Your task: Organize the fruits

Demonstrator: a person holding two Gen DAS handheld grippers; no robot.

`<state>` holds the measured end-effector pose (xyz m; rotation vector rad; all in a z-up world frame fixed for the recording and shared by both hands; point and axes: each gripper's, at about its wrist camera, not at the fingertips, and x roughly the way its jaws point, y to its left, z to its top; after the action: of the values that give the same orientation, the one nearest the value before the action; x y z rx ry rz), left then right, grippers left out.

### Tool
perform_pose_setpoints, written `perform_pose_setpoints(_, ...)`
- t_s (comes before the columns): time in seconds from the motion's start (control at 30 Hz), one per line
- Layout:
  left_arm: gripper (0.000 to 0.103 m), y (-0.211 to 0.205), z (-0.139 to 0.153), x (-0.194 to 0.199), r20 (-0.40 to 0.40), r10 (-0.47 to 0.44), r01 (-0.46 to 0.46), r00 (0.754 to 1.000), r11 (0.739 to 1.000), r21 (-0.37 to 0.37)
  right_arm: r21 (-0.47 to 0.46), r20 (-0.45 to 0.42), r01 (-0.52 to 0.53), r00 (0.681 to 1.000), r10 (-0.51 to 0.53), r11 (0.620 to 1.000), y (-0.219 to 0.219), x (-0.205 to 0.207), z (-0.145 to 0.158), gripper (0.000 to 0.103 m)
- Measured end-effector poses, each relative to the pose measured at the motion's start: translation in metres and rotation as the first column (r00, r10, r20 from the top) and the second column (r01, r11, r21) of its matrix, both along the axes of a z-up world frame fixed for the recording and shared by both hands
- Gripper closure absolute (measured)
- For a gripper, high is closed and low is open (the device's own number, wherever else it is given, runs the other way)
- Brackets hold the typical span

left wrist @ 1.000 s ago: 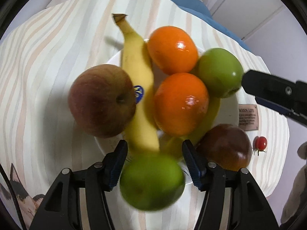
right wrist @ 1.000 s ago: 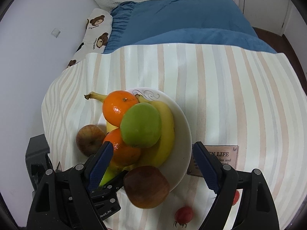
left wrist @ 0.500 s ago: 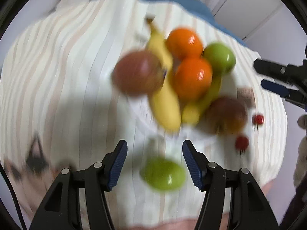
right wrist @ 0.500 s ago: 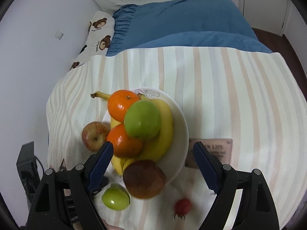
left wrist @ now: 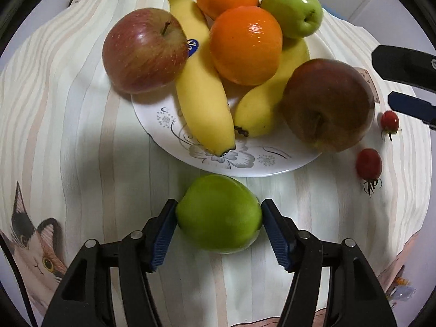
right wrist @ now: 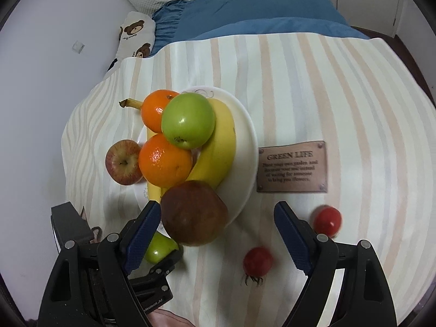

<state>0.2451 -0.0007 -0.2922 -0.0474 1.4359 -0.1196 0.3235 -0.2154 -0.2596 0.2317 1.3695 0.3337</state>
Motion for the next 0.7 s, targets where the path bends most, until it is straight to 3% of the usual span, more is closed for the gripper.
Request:
perform_pose_setpoints(0.2, 0.043, 0.006, 0.022, -0.004, 0.041, 0.038, -0.038, 0.998, 0.999, 0.005, 0.016, -0.003, 0.062, 0.998, -0.062, 0.998, -0.022, -0.008, 0.004, 0.016)
perform_pose_setpoints(0.47, 0.043, 0.022, 0.078, 0.015, 0.12, 0.129, -0.116, 0.984, 0.987, -0.115, 0.038, 0.01, 0.068, 0.998, -0.068, 0.997, -0.024, -0.007, 0.01, 0.016)
perform_pose_setpoints(0.7, 0.043, 0.007, 0.08, 0.044, 0.186, 0.066, -0.056, 0.98, 0.997, -0.055, 0.067, 0.035, 0.018, 0.999, -0.02, 0.998, -0.01, 0.028, 0.021, 0.016)
